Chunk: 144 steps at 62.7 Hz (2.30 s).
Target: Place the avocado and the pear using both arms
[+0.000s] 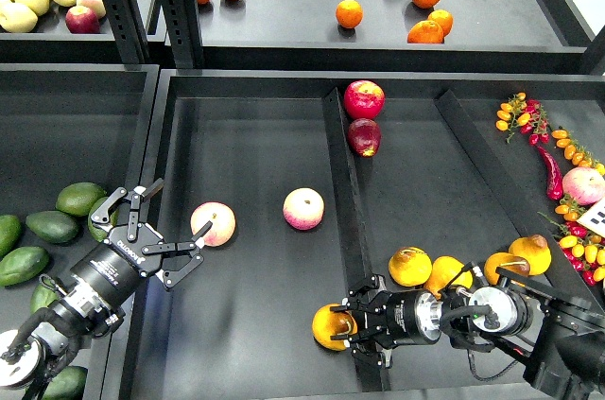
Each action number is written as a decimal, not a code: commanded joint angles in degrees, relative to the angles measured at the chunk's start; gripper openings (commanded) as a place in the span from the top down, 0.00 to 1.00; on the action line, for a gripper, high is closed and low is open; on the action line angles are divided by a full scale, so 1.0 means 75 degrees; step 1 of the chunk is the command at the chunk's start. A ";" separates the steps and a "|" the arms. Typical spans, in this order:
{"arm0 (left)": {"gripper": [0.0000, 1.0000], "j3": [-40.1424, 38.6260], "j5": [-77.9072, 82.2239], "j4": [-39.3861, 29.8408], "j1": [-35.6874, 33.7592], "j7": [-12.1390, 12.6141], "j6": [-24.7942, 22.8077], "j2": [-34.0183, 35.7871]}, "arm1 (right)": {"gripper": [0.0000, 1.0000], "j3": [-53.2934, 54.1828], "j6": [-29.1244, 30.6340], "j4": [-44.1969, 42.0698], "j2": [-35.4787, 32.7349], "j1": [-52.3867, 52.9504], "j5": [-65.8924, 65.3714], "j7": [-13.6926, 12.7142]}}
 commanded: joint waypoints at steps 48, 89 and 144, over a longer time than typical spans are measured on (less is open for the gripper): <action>0.01 0.0055 -0.0004 -0.0024 0.0000 0.0000 0.0000 0.0000 | 0.92 0.1796 -0.0291 0.2127 -0.3050 -0.0461 0.0805 0.0000; 0.01 0.0149 -0.0004 -0.0024 0.0000 0.0000 0.0000 0.0000 | 0.90 0.1738 0.1315 0.1472 -0.3802 -0.2290 0.0231 0.0000; 0.01 0.0149 -0.0004 -0.0012 0.0012 0.0000 0.0000 0.0000 | 0.49 0.1832 0.1468 0.0124 -0.2770 -0.2138 -0.0438 0.0000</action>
